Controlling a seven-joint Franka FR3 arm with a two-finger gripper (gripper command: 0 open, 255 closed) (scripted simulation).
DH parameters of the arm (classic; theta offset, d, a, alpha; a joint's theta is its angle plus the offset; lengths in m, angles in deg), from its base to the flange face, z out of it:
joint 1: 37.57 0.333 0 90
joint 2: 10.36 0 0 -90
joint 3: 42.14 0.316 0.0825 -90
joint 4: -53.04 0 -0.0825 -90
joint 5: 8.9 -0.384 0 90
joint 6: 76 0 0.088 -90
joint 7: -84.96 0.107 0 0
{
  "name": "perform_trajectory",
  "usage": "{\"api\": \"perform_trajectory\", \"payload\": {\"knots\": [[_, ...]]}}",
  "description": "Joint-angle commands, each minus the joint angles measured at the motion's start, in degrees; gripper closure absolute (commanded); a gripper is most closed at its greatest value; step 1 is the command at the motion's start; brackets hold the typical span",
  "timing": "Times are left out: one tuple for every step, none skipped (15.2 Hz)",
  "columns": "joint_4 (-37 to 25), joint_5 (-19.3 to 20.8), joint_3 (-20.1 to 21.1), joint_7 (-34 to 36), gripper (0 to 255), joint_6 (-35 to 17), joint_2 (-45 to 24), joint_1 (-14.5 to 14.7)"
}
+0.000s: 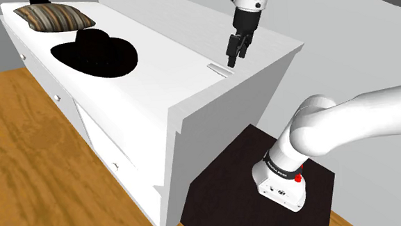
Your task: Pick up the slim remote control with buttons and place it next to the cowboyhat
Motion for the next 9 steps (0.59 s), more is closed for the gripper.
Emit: {"api": "perform_trajectory", "payload": {"knots": [[0.0, 0.0, 0.0, 0.0, 0, 0.0, 0.0, 0.0], [0.24, 0.61, -0.98, -0.78, 0, -1.46, -1.05, -0.48], [0.42, 1.19, -1.96, -1.55, 0, -2.92, -2.18, -0.96], [0.52, 1.74, -2.94, -2.31, 0, -4.38, -3.37, -1.42], [0.54, 2.25, -3.92, -3.07, 0, -5.84, -4.64, -1.87], [0.5, 2.73, -4.89, -3.83, 0, -7.29, -5.96, -2.31], [0.38, 3.16, -5.87, -4.58, 0, -8.73, -7.35, -2.72], [0.19, 3.55, -6.83, -5.34, 0, -10.16, -8.8, -3.13], [-0.08, 3.88, -7.78, -6.11, 0, -11.58, -10.3, -3.51]]}}
